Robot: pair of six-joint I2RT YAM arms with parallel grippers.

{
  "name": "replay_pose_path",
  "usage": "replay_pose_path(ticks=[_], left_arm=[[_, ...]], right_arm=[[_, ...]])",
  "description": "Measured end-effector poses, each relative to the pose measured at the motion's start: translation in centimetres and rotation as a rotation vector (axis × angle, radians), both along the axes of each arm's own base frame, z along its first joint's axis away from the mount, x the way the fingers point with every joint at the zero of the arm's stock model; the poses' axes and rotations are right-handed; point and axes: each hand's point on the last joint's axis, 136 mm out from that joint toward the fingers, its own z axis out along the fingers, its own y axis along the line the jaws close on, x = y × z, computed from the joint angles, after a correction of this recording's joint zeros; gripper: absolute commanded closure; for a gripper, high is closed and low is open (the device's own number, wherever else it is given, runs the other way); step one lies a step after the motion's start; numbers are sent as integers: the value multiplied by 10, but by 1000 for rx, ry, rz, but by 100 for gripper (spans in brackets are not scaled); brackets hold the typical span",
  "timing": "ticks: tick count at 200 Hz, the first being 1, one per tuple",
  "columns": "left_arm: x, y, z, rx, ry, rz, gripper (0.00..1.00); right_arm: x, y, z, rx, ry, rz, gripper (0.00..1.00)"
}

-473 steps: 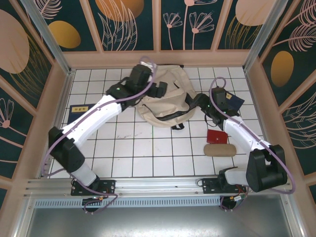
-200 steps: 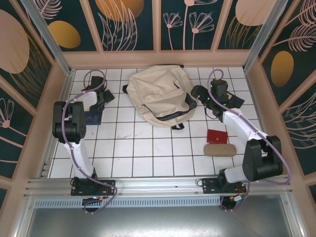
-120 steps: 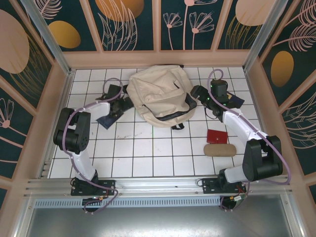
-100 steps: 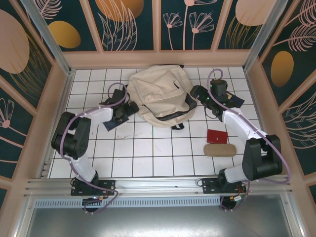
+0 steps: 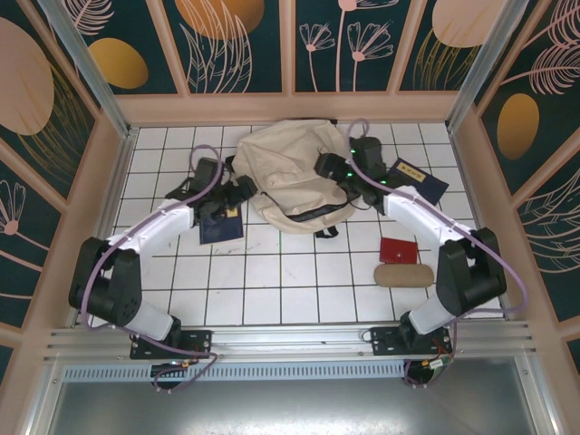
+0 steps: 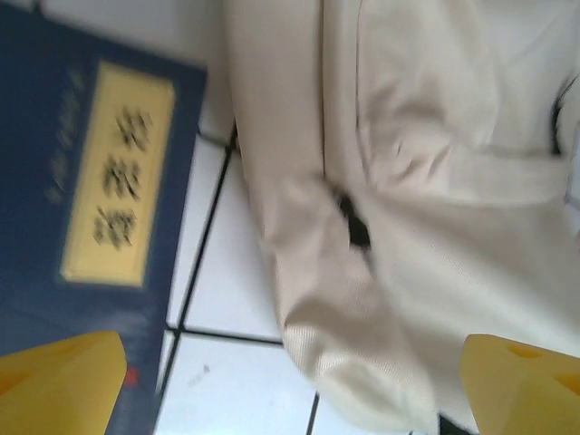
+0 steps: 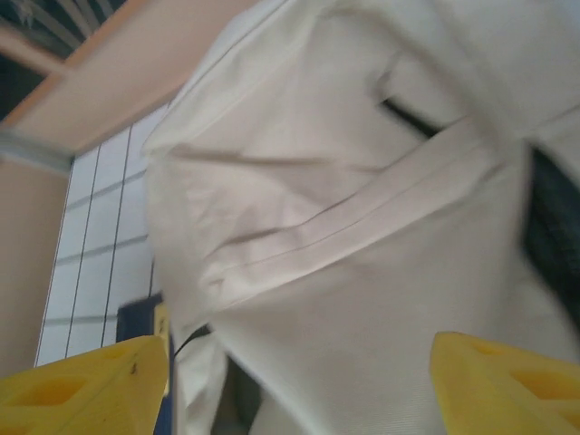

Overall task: Pack the student bag
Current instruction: Move the book to the middle-left of the table, then pick up the book from the middle-left of the table.

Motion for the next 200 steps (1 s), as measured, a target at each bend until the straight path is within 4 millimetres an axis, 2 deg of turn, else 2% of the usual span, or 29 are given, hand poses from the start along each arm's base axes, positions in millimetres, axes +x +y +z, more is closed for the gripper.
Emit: replay_pose_path(ticks=[17,27,40,53,65,85,104,125,155,168,200], left_arm=[[9,41,1,25,-14,87,6],[9,69,-8,52,1,147,7],[5,94,-22,76,36,202,9],[-1,108,-34,90,65,227,10],[-6,114,-41,98,83,233,16],[-9,117,-49,106,94,229,21],[-11,118,-58,111,106,223,23],[-16,120,-71,122,134,217,24],[-22,119,-86,128,164,199,29],[-22,117,-87,124,164,187,34],[-19,116,-87,118,155,177,37]], right_arm=[[-7,49,-4,-13,5,108,40],[-14,83,-10,-25,17,182,44],[-21,128,-18,-42,32,266,46],[-29,166,-29,-60,48,334,47],[-35,196,-40,-73,65,383,50],[-40,230,-63,-95,101,432,56],[-37,248,-85,-121,141,444,70],[-31,256,-108,-168,171,439,70],[-28,249,-133,-242,210,408,68],[-27,248,-138,-260,217,402,67],[-26,249,-147,-277,232,403,68]])
